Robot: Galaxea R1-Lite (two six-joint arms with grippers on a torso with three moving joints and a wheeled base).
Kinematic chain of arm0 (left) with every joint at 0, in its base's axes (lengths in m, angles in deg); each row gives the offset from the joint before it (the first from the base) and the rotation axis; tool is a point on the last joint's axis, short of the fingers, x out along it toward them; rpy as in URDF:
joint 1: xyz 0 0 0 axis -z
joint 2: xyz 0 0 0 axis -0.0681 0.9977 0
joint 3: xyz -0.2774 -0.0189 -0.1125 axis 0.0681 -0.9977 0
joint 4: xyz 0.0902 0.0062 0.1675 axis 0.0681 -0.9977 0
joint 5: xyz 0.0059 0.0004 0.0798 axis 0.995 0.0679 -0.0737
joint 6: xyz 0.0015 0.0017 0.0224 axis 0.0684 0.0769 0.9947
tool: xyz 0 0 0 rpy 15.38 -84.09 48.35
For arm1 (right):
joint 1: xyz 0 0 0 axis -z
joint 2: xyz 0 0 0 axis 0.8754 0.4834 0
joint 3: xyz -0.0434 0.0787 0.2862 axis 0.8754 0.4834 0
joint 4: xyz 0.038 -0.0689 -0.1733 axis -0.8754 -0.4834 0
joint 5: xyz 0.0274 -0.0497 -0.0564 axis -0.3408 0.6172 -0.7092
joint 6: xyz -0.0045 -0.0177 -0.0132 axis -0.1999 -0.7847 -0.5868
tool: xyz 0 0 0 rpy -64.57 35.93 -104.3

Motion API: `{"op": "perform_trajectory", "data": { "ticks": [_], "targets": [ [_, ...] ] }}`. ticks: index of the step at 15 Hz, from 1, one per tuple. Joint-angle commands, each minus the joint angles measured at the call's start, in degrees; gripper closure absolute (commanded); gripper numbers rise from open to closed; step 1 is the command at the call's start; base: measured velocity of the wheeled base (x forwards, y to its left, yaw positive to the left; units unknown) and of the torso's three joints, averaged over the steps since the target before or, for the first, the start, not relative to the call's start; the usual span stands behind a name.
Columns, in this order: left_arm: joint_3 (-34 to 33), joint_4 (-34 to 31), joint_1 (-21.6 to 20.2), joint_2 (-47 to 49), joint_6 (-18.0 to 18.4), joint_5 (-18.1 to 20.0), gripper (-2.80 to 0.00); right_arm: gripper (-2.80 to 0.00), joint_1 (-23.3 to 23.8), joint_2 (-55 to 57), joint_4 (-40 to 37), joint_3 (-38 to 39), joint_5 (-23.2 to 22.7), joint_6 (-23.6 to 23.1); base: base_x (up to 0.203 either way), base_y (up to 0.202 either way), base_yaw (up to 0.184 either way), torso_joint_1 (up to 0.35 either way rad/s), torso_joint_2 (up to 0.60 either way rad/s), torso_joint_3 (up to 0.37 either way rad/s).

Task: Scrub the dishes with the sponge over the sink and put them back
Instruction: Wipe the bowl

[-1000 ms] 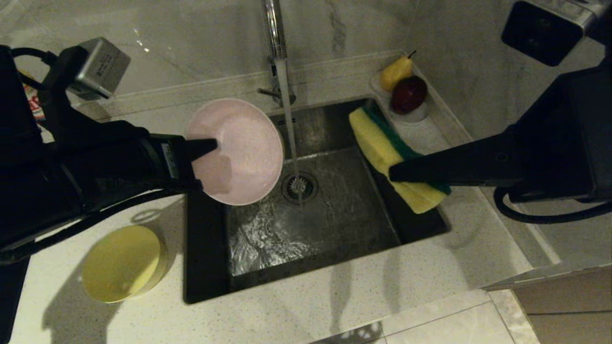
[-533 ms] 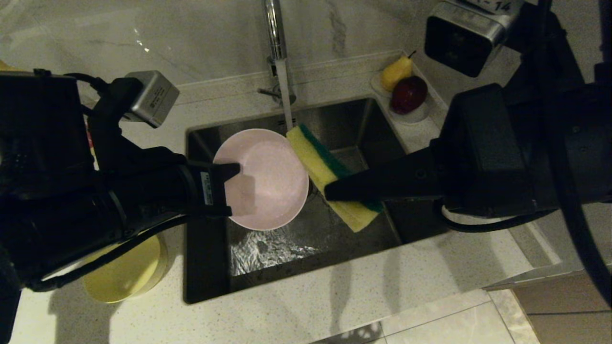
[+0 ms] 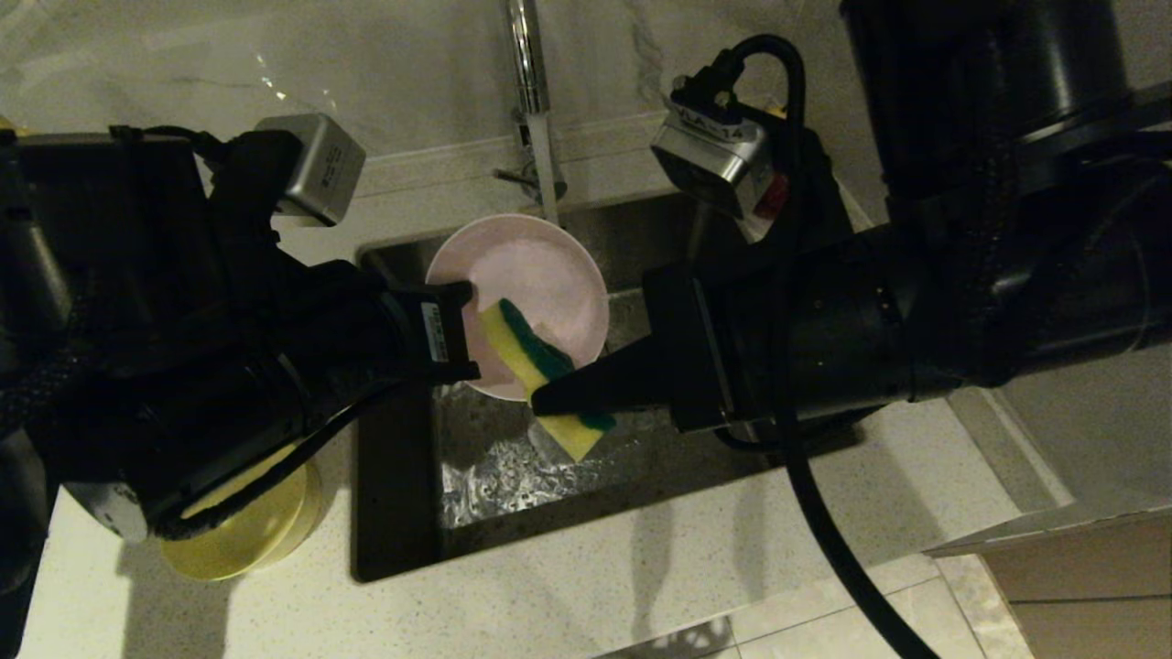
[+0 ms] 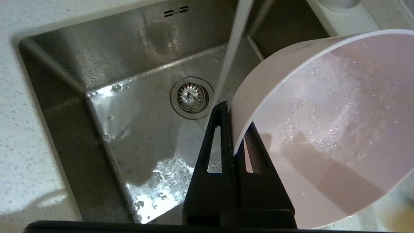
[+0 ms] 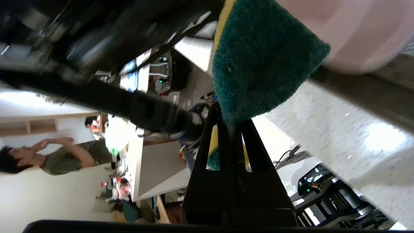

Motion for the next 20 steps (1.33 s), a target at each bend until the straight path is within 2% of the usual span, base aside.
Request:
{"op": "perform_trajectory", "data": {
  "ticks": [1, 4, 6, 14, 17, 20],
  "targets": [
    [-1.8, 1.6, 1.2, 0.0, 0.8, -0.9, 0.00, 0.00, 1.2, 4.0, -0.1, -1.9, -0.1, 0.2, 0.000, 0.000, 0.000, 0.000, 0.00, 0.000],
    [-5.2, 8.2, 1.6, 0.2, 4.0, -1.1, 0.00, 0.00, 3.2, 5.6, -0.1, -3.7, -0.2, 0.3, 0.000, 0.000, 0.000, 0.000, 0.00, 0.000],
    [-7.2, 10.6, 1.7, -0.1, 4.6, -1.1, 0.00, 0.00, 4.7, 6.7, -0.1, -4.3, -0.3, 0.3, 0.000, 0.000, 0.000, 0.000, 0.00, 0.000],
    [-10.3, 11.0, 1.8, -0.3, 5.9, -2.2, 0.00, 0.00, 5.5, 7.6, -0.9, -9.2, -0.3, 0.7, 0.000, 0.000, 0.000, 0.000, 0.00, 0.000],
    [-12.0, 13.9, 1.8, 0.2, 6.0, -2.3, 0.00, 0.00, 5.1, 6.9, -0.9, -9.3, 0.1, 0.9, 0.000, 0.000, 0.000, 0.000, 0.00, 0.000],
    [-12.0, 14.2, 1.8, 0.2, 5.9, -2.3, 0.00, 0.00, 5.1, 5.9, -1.5, -9.5, 0.9, 0.9, 0.000, 0.000, 0.000, 0.000, 0.00, 0.000]
  ]
}}
